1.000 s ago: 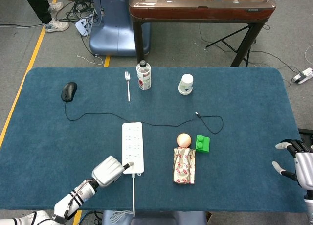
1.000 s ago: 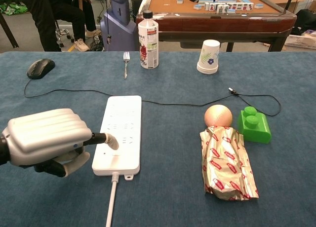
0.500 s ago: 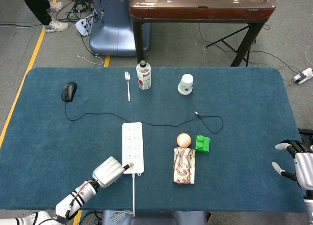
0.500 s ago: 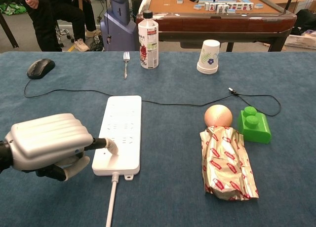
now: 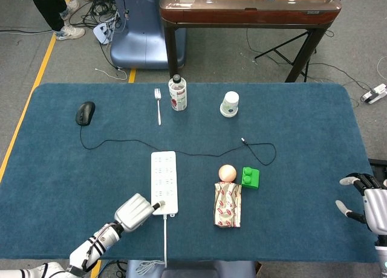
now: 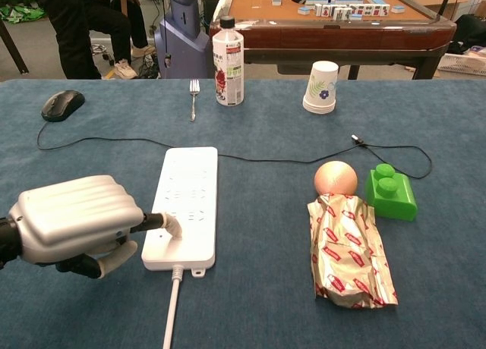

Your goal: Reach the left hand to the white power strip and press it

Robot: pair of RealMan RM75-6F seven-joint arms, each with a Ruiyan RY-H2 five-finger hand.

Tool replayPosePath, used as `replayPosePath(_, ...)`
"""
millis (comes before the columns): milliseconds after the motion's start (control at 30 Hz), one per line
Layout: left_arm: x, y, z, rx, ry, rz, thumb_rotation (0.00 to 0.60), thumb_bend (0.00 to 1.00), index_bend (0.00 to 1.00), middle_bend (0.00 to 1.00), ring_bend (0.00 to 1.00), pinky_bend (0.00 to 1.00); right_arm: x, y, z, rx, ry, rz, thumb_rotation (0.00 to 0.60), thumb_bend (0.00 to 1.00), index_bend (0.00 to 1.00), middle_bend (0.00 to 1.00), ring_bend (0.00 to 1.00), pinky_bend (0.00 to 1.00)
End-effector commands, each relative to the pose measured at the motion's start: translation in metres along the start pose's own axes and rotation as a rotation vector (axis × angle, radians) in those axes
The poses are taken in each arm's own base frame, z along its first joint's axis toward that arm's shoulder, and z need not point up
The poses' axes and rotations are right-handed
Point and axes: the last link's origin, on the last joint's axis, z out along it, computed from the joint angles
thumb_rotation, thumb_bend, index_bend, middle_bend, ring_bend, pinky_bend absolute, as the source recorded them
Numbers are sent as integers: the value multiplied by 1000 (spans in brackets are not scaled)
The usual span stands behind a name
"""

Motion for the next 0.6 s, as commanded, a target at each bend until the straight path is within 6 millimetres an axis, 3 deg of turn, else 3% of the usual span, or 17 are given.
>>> replayPosePath(33,5,1,-2,2,23,-22,600,687,266,946,940,1000,0,0,0,-1,0,1,600,167,398,334,257,405)
replayPosePath(300,36,-7,-26,26,172,-146,600,686,237,946,939,1000,-2,0,1,-1,-4,5,600,167,398,334,256,405)
replayPosePath(600,59,-51,-71,258,305,-282,600,681,180,885,869,1000,1,-5,2,18,1,1,600,167,398,334,257,404)
